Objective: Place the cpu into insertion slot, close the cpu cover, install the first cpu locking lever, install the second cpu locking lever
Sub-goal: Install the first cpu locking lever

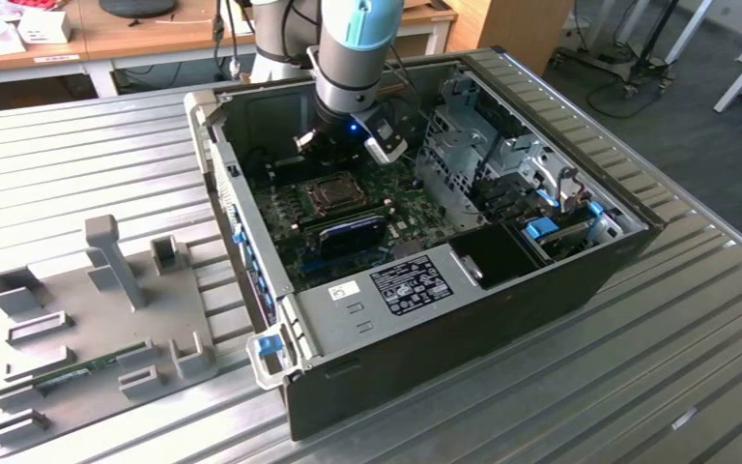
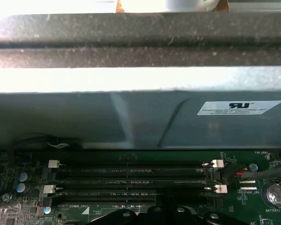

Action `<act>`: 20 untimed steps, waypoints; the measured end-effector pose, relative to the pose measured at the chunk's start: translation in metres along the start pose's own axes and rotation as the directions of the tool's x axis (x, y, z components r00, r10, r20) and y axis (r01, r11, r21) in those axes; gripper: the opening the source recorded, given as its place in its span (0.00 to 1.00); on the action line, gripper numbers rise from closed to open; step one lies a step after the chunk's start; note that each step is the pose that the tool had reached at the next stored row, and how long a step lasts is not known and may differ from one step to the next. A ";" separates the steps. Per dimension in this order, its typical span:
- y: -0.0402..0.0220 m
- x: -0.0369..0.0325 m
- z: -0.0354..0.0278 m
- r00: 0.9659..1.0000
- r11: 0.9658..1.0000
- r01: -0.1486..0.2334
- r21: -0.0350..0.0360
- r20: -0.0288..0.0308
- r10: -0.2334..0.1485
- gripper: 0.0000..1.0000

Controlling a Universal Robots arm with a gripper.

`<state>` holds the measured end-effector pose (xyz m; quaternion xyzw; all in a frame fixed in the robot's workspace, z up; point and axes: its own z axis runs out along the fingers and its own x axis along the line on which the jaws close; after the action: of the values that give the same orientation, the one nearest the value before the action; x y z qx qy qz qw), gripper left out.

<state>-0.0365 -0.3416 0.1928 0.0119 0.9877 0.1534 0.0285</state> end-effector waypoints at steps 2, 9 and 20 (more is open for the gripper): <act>-0.0002 0.0000 0.0004 1.000 1.000 0.000 0.000 0.000 0.000 0.10; -0.0010 0.0001 0.0025 1.000 1.000 0.000 -0.002 0.000 0.000 0.10; -0.0028 0.0004 0.0054 1.000 1.000 -0.001 -0.011 0.000 0.001 0.10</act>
<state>-0.0366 -0.3426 0.1868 0.0120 0.9869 0.1586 0.0284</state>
